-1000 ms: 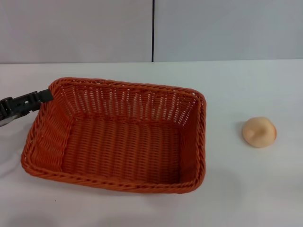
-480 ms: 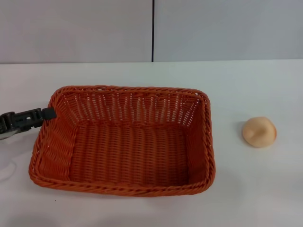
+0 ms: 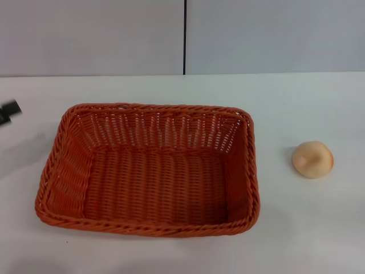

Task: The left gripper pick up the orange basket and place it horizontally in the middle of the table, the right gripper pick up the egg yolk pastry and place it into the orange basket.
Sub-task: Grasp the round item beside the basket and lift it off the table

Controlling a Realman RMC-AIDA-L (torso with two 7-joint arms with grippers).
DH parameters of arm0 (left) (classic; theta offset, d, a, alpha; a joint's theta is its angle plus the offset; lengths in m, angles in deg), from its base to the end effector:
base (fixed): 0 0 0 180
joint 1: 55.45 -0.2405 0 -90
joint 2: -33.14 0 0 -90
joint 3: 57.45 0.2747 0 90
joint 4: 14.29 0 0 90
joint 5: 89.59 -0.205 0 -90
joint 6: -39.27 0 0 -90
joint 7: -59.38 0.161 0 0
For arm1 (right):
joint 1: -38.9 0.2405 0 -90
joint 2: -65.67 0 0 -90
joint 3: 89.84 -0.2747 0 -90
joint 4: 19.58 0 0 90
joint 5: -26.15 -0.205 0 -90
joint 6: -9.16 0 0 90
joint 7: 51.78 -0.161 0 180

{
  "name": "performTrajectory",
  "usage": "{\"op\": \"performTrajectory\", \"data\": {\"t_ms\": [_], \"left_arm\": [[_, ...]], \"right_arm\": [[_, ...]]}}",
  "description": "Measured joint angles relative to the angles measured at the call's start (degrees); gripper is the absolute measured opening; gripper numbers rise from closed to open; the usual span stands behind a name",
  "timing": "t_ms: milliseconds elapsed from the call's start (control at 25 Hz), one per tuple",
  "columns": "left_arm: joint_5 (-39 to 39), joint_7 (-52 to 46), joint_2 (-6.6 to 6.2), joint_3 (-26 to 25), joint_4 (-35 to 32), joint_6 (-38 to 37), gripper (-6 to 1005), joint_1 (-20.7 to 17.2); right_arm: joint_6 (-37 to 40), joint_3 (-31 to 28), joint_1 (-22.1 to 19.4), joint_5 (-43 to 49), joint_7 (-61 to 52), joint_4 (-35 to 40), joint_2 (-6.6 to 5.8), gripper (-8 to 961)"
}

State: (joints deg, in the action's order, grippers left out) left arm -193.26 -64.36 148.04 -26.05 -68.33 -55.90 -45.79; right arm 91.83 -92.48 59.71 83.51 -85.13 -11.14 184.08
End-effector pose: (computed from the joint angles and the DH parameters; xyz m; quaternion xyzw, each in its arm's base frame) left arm -0.3523 0.2646 0.0933 -0.7247 -0.5605 -0.3479 0.1990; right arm 0.4084 0.2931 0.1191 -0.4315 0.2598 0.4351 0.7463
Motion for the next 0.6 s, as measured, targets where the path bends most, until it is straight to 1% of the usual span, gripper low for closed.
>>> {"op": "performTrajectory", "data": {"t_ms": [40,120,160,200,240,280,320,360,440,520,560,600], "left_arm": [[0.1,2.1,0.33,-2.3,0.1,-0.8,720,0.6],[1.0,7.2,1.11,-6.2,0.5,-1.9,720,2.2],[1.6,9.1,1.36,-7.3,0.7,-2.0,720,2.6],[1.6,9.1,1.36,-7.3,0.7,-2.0,719,2.6],[3.1,13.3,1.86,-9.1,1.5,-2.0,719,3.5],[6.4,20.0,2.31,-10.9,3.9,-2.1,719,4.8],[8.1,22.8,2.32,-11.3,5.4,-2.1,719,5.5],[9.5,25.2,2.25,-11.5,6.7,-2.1,718,6.1],[12.7,31.2,1.87,-11.6,9.6,-2.1,718,7.9],[13.4,34.3,1.92,-11.6,10.4,-2.1,717,9.1],[13.7,36.0,2.09,-11.6,10.7,-2.2,717,9.8],[14.0,38.1,2.53,-11.6,11.0,-2.2,717,10.5]], "right_arm": [[0.0,0.0,0.0,0.0,0.0,0.0,0.00,796],[-0.6,1.7,0.0,2.6,-7.8,3.0,-0.06,795],[-0.8,3.1,0.0,4.2,-12.2,4.9,-0.18,795],[-0.8,4.7,0.0,6.0,-16.8,6.9,-0.41,795],[-0.9,6.8,0.0,8.3,-21.5,9.1,-0.94,795],[-0.9,9.1,0.0,10.8,-26.6,11.3,-1.53,795],[-0.7,13.7,0.1,15.7,-36.7,15.4,-3.29,795],[-0.7,13.7,0.1,15.7,-36.7,15.4,-3.29,794],[-0.3,18.3,0.6,21.0,-46.9,19.5,-5.49,794],[0.4,21.9,1.3,25.8,-55.4,23.3,-7.23,794],[1.2,23.1,1.9,28.2,-59.2,25.5,-7.89,794],[2.3,23.9,2.5,30.8,-62.6,27.6,-8.36,793]]}}
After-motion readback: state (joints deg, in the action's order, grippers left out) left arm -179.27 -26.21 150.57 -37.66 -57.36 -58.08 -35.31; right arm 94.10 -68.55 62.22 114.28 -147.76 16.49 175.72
